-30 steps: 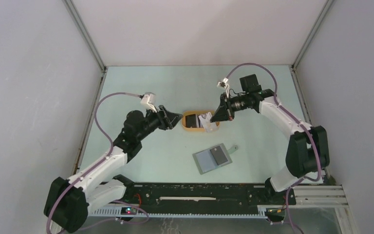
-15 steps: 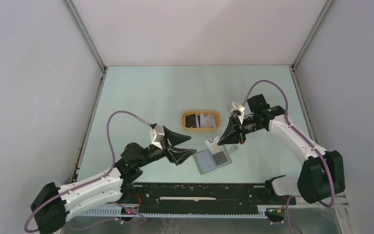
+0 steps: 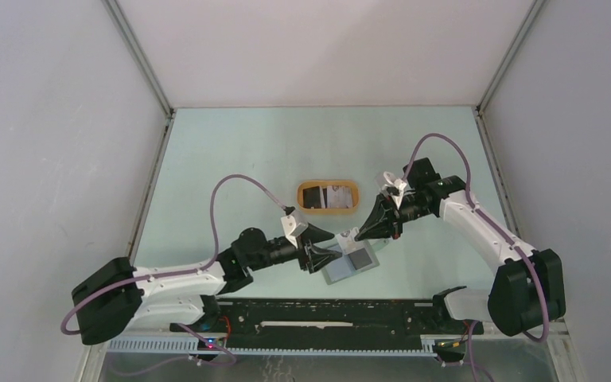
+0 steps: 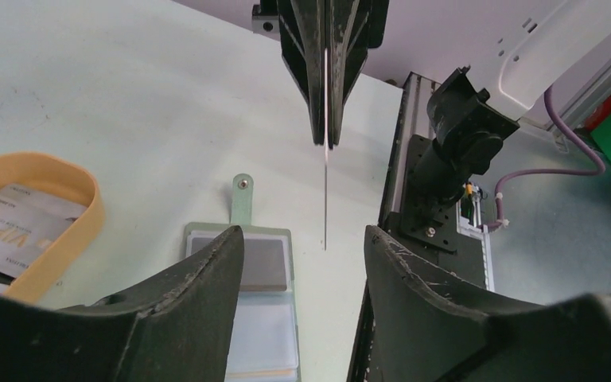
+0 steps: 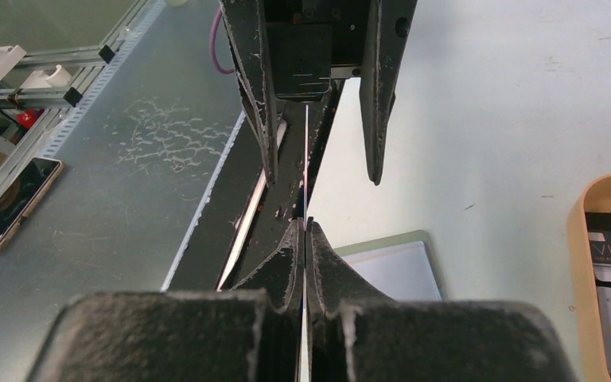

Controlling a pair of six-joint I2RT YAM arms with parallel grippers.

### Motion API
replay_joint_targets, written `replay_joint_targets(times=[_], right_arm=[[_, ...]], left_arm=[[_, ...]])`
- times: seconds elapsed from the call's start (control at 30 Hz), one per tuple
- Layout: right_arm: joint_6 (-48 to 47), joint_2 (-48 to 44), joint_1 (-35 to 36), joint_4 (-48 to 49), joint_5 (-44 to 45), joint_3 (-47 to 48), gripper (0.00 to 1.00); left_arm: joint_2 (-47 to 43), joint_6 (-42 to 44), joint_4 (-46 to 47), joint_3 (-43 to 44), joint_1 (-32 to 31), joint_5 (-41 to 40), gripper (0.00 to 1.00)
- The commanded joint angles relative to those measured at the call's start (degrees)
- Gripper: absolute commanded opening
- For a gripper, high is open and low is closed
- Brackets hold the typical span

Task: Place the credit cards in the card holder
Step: Pick up the credit card from the storage box.

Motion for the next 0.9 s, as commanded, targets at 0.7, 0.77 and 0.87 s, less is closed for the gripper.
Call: replay_joint_targets(times=[0.7,0.77,0.87], right_arm=[[6.1,0.1,1.0,6.5,-0.7,-1.3,0.00],[6.3,0.2,1.0,6.7,-0.7,-1.3,0.00],[7.6,0.0,1.0,7.9,-0.8,-1.9,0.00]], left_arm=[[5.5,-1.0,7.4,5.3,-0.3,3.6,0.16],[5.3,-1.6,7.5,5.2,-0.2,3.6,0.23],[4.8,-3.0,8.5,4.5,0.1,3.6,0.30]])
